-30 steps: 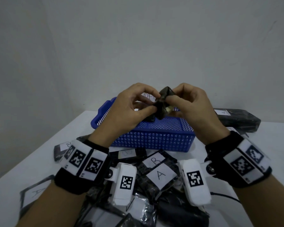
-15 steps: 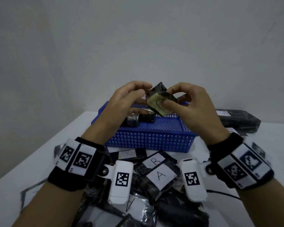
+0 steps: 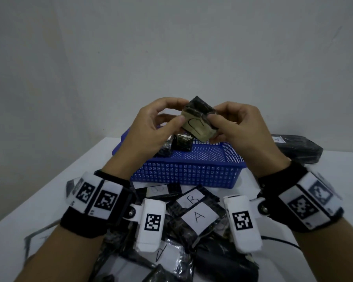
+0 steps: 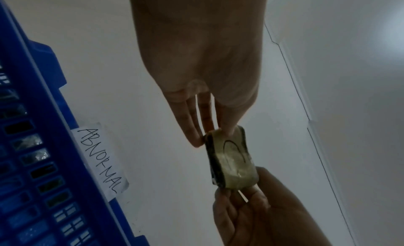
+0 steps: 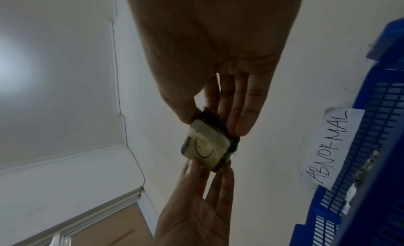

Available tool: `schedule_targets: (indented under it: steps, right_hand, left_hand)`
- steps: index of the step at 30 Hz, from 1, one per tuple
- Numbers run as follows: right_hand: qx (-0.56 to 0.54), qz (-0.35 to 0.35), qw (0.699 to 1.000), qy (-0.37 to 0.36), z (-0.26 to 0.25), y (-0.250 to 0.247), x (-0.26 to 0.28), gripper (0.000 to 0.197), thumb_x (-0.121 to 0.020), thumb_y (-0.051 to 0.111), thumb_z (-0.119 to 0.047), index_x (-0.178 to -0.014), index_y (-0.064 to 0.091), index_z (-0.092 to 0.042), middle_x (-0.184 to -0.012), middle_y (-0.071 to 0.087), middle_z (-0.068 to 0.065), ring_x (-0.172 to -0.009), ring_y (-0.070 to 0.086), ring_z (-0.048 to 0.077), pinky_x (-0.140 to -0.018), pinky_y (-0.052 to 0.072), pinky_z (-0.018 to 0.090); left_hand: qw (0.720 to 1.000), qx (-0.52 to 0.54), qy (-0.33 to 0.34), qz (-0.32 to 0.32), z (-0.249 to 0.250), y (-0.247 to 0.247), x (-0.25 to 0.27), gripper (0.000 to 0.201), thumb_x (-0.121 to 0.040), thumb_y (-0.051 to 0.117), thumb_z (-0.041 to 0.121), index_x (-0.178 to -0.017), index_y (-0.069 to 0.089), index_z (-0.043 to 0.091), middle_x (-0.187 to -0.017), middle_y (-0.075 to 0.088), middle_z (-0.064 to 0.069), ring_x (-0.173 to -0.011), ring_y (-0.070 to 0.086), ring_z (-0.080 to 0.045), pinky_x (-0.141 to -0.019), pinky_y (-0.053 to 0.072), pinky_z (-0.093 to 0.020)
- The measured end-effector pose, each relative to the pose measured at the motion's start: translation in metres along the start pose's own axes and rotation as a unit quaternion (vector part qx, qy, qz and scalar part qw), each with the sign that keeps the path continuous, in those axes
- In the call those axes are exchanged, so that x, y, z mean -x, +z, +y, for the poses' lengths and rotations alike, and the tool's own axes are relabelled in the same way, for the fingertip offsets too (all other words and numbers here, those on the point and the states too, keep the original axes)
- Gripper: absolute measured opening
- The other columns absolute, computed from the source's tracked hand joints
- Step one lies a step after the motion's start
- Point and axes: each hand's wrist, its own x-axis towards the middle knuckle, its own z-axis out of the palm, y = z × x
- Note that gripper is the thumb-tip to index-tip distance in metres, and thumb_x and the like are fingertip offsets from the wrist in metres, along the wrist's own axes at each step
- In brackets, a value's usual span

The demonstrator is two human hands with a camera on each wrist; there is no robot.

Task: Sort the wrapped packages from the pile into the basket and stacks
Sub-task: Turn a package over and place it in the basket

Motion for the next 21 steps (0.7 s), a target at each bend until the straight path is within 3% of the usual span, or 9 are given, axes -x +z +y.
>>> schedule_targets:
  steps: [4, 7, 11, 14, 16, 19, 21]
  right_hand:
    - [-0.076, -0.068, 0.995, 0.017, -0.006, -0.003, 0.001, 0.032, -0.097, 0.062, -0.026, -0.128, 0.061, -0.019, -0.094, 0.074, 0.004, -0.07, 0.069, 0.02, -0.068, 0.06, 0.03]
    - [0.003, -0.111, 0.992, -0.056, -0.004, -0.006, 0.002, 0.042, -0.097, 0.064, -0.02, -0.137, 0.055, -0.026, -0.097, 0.069, -0.001, -0.073, 0.07, 0.02, -0.071, 0.061, 0.034]
    - [0.142, -0.07, 0.977, -0.143, 0.002, -0.002, 0.0, 0.015, -0.095, 0.068, -0.019, -0.109, 0.067, -0.022, -0.094, 0.07, -0.005, -0.076, 0.069, 0.013, -0.072, 0.06, 0.039]
    - [0.155, -0.038, 0.976, -0.147, 0.005, 0.0, -0.002, 0.004, -0.094, 0.07, -0.02, -0.098, 0.067, -0.019, -0.083, 0.068, -0.007, -0.072, 0.068, 0.015, -0.071, 0.06, 0.043]
    - [0.154, -0.039, 0.979, -0.132, 0.006, 0.0, -0.001, 0.006, -0.094, 0.07, -0.021, -0.098, 0.067, -0.025, -0.084, 0.068, -0.007, -0.072, 0.068, 0.015, -0.072, 0.061, 0.042]
    - [0.161, -0.073, 0.982, -0.073, 0.007, -0.003, 0.0, 0.027, -0.095, 0.068, -0.026, -0.12, 0.062, -0.032, -0.108, 0.068, -0.01, -0.077, 0.07, 0.013, -0.075, 0.061, 0.038]
    - [0.174, -0.115, 0.977, -0.053, 0.008, -0.006, 0.002, 0.052, -0.091, 0.071, -0.029, -0.138, 0.051, -0.038, -0.13, 0.057, -0.014, -0.092, 0.069, 0.008, -0.079, 0.059, 0.029]
  left_hand:
    - [0.998, -0.01, -0.012, 0.061, -0.005, -0.004, -0.005, 0.016, -0.1, 0.056, 0.01, -0.112, 0.067, 0.006, -0.104, 0.073, -0.008, -0.09, 0.072, -0.018, -0.077, 0.06, -0.029]
    - [0.997, -0.018, -0.055, 0.053, -0.009, -0.009, -0.006, 0.018, -0.1, 0.057, 0.017, -0.111, 0.069, 0.009, -0.095, 0.074, -0.001, -0.085, 0.069, -0.013, -0.074, 0.06, -0.032]
    - [0.994, -0.025, -0.101, 0.018, -0.012, -0.009, -0.004, 0.02, -0.1, 0.057, 0.018, -0.112, 0.069, 0.009, -0.091, 0.073, 0.001, -0.08, 0.067, -0.008, -0.071, 0.058, -0.03]
    - [0.992, -0.016, -0.121, -0.01, -0.01, -0.006, -0.004, 0.019, -0.1, 0.057, 0.017, -0.111, 0.069, 0.009, -0.086, 0.071, 0.004, -0.074, 0.064, -0.005, -0.066, 0.056, -0.025]
    - [0.992, -0.016, -0.128, -0.008, -0.01, -0.006, -0.003, 0.016, -0.098, 0.06, 0.018, -0.108, 0.069, 0.012, -0.08, 0.071, 0.008, -0.071, 0.063, -0.005, -0.065, 0.055, -0.023]
    - [0.991, -0.048, -0.125, 0.028, -0.01, -0.01, -0.004, 0.012, -0.093, 0.067, 0.022, -0.101, 0.07, 0.014, -0.081, 0.073, 0.003, -0.071, 0.065, -0.007, -0.062, 0.052, -0.022]
    - [0.989, -0.084, -0.116, 0.046, -0.012, -0.012, -0.003, 0.015, -0.089, 0.072, 0.026, -0.098, 0.07, 0.014, -0.084, 0.074, -0.003, -0.073, 0.067, -0.01, -0.065, 0.053, -0.024]
